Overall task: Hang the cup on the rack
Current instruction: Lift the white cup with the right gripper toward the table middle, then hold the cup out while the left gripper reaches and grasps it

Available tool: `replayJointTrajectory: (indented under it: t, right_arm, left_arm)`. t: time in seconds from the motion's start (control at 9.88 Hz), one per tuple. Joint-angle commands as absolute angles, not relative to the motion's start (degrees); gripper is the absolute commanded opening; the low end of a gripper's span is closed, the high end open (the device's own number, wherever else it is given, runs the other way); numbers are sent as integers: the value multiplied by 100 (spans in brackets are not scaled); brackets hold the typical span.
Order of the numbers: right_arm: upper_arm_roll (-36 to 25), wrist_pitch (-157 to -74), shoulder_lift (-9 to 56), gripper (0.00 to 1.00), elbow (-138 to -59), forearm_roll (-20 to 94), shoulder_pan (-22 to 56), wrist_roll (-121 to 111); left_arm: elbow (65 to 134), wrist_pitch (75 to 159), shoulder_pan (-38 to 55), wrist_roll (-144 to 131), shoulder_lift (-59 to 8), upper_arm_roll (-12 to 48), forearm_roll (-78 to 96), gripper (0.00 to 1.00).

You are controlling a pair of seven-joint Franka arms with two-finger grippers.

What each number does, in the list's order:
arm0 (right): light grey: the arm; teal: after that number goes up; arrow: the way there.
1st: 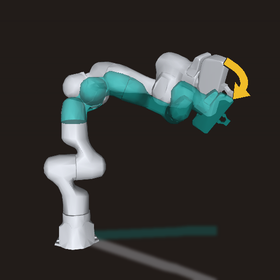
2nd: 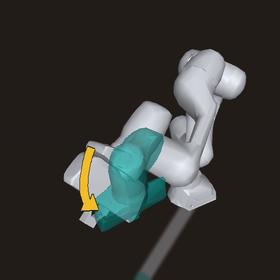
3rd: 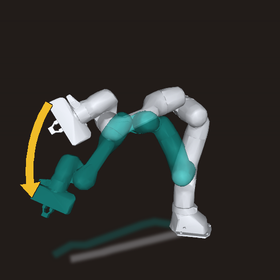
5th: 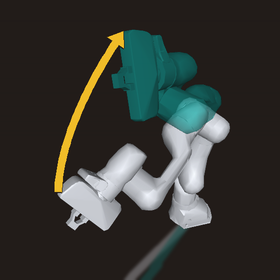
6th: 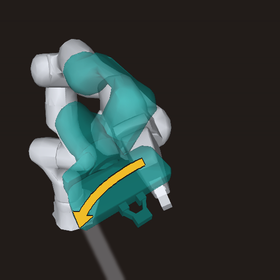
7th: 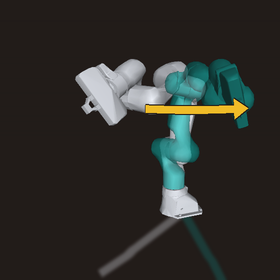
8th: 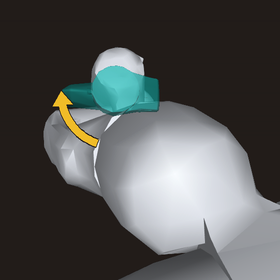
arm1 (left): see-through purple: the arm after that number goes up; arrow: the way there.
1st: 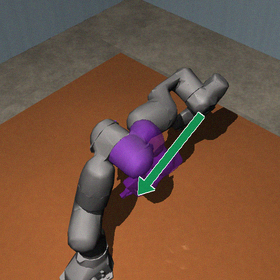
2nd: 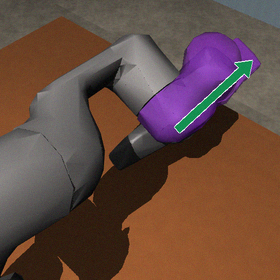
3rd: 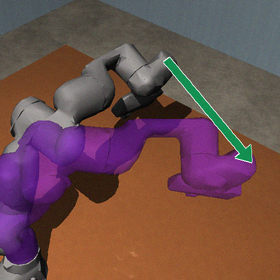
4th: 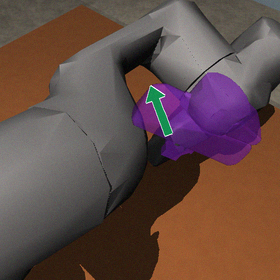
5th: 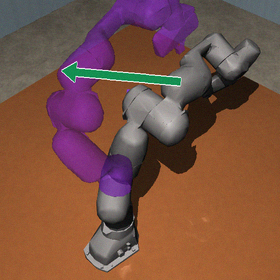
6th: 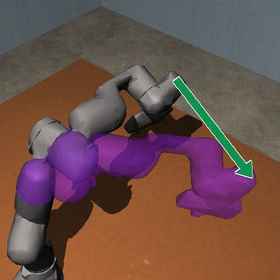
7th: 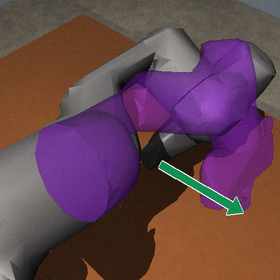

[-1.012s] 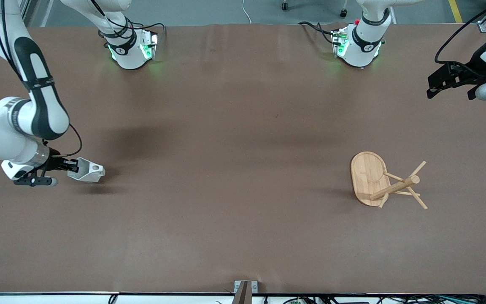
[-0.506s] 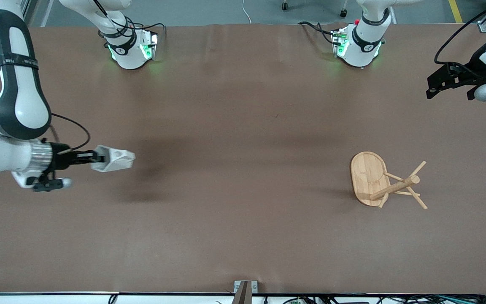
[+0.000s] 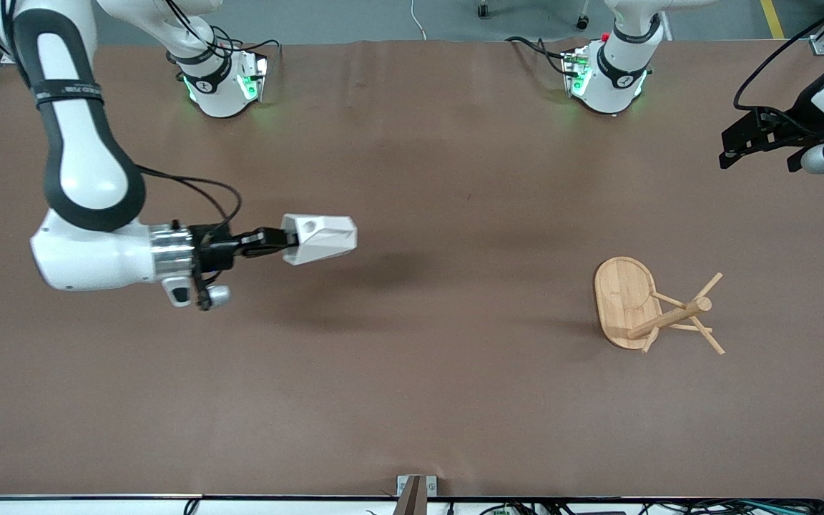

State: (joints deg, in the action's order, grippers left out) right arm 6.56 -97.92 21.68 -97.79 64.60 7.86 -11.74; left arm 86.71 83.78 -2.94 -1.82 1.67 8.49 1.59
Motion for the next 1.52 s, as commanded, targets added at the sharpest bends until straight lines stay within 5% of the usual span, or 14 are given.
replayJointTrajectory:
  t: [0.0, 0.4, 1.42]
  right_arm:
    - [1061, -9844, 2109, 0, -9940, 7073, 914, -1029]
    - [1581, -9853, 2171, 0, -9949, 7945, 932, -1011]
    - [1978, -10353, 2188, 0, -10063, 8253, 940, -1020]
  left_arm:
    - [8683, 8297, -212, -44, 18, 931, 499, 100]
    - [8727, 8155, -70, 1550, 132, 1694, 1599, 100]
    - [8912, 11065, 44, 3788, -729, 3462, 2294, 100]
